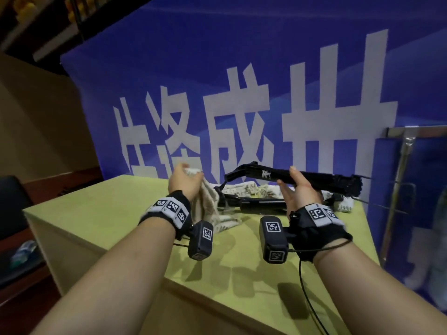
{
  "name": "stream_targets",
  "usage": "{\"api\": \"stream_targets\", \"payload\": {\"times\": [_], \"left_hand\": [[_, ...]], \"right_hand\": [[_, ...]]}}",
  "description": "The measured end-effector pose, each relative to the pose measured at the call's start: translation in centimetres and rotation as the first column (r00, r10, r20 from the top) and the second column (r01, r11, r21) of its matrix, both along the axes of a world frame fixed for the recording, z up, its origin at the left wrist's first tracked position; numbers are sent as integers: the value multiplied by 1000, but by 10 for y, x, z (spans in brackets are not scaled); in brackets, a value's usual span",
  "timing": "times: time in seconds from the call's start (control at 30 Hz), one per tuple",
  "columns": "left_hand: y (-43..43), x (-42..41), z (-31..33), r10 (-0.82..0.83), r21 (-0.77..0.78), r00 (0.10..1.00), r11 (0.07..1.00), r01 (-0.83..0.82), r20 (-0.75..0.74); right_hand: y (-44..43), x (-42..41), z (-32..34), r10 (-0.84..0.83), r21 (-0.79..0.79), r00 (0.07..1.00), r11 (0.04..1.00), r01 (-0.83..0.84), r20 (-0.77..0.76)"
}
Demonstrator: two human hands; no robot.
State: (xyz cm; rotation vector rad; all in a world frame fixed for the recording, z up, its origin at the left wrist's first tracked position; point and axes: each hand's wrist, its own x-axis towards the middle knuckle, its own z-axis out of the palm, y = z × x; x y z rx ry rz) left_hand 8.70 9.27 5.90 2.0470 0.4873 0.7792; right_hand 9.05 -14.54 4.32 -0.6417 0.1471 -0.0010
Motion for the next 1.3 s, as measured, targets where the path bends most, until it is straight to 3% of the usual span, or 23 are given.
{"api": "stream_targets", "payload": {"times": [0.07, 0.13, 0.2, 0.4, 0.47, 0.57, 0.63, 0.73, 0.87, 1.0, 1.13, 1.23, 1.3], "left_hand": [[-10, 5, -20, -107, 173, 953, 972, 160, -284], [-18, 3, -25, -127, 260, 880, 928, 269, -457], [-25, 2, -25, -88, 331, 820, 886, 323, -565], [-34, 2, -27, -66, 332, 621, 798, 503, -781], [-36, 1, -31, 6, 423, 603, 719, 552, -798], [-38, 0, -37, 22, 583, 716, 599, 549, -698], [-41, -2, -42, 24, 566, 674, 565, 600, -738], [-38, 1, -54, 83, 517, 584, 576, 633, -808], [-25, 0, -60, 77, 468, 543, 617, 633, -836], [-17, -9, -67, 30, 424, 544, 665, 615, -838], [-7, -7, -73, 40, 443, 538, 620, 648, -842], [6, -7, -79, -81, 340, 528, 680, 649, -845], [10, -10, -83, -115, 306, 492, 656, 690, -863]], "right_hand": [[-13, -2, -6, 18, -130, 999, 991, -13, 39], [-23, -3, -10, 36, -186, 999, 982, -30, 30], [-32, -5, -13, 55, -217, 998, 974, -62, -38], [-39, -19, -11, 63, -31, 990, 997, -67, -122], [-40, -25, -9, 51, -21, 993, 998, -53, -103], [-41, -32, -8, -30, 24, 994, 999, 33, -103], [-45, -35, -9, -62, -12, 996, 998, 61, -69], [-48, -44, -6, -93, 9, 993, 996, 93, -73], [-48, -45, -3, -155, 41, 987, 987, 157, -45], [-38, -42, -1, -158, 52, 987, 986, 159, -22], [-28, -34, -1, -107, 82, 994, 991, 107, 3], [-18, -26, -2, -112, 110, 993, 988, 107, 34], [-14, -22, -1, -95, 85, 993, 992, 89, 71]]}}
